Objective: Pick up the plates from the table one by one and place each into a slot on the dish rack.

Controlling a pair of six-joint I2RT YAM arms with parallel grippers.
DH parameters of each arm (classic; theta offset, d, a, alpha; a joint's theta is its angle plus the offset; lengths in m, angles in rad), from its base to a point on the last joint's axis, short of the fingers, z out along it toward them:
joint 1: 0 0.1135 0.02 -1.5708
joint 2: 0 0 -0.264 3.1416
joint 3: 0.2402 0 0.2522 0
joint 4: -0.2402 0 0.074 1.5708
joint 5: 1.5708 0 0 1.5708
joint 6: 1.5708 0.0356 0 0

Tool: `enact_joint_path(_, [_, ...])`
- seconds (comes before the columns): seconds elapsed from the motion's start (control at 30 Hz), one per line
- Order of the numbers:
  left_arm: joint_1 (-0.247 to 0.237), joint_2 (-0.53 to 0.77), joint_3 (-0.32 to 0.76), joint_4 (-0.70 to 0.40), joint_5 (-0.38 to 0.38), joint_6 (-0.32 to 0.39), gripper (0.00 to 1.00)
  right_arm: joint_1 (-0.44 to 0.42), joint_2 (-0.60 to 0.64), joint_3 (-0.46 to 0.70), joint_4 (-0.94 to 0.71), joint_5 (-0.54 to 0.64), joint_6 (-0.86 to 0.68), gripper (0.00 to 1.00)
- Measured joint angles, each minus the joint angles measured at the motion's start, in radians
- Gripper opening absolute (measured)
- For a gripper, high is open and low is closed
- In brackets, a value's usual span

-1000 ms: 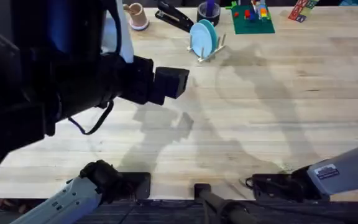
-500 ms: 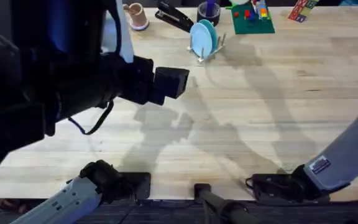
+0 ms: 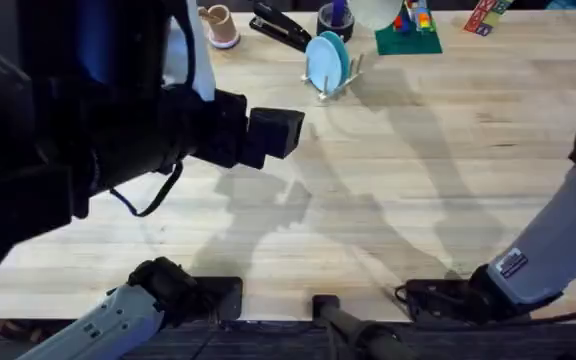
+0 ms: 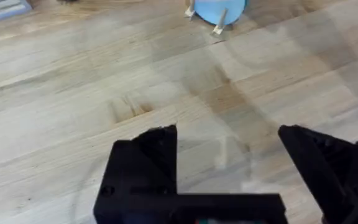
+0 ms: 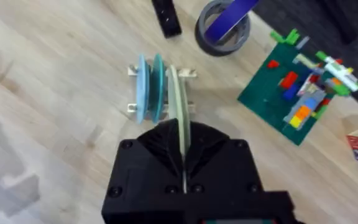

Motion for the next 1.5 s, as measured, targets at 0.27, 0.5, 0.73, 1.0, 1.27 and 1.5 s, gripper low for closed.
enact_joint_path(0.27, [0.0,0.0,0.0,0.0,0.0,0.0,0.995,0.025,0.029,0.0,-0.01,-0.006,0.001,0.028])
enact_joint_path(0.5, [0.0,0.0,0.0,0.0,0.0,0.0,0.995,0.029,0.029,0.0,-0.01,-0.006,0.001,0.028])
enact_joint_path(0.73, [0.0,0.0,0.0,0.0,0.0,0.0,0.995,0.029,0.029,0.0,-0.01,-0.006,0.001,0.028])
enact_joint_path(1.0, [0.0,0.0,0.0,0.0,0.0,0.0,0.995,0.029,0.029,0.0,-0.01,-0.006,0.001,0.029])
enact_joint_path(1.27, [0.0,0.0,0.0,0.0,0.0,0.0,0.995,0.022,0.029,0.0,0.005,-0.006,0.001,0.029])
enact_joint_path(1.5, [0.0,0.0,0.0,0.0,0.0,0.0,0.995,0.021,0.035,0.001,0.03,-0.004,0.001,0.029])
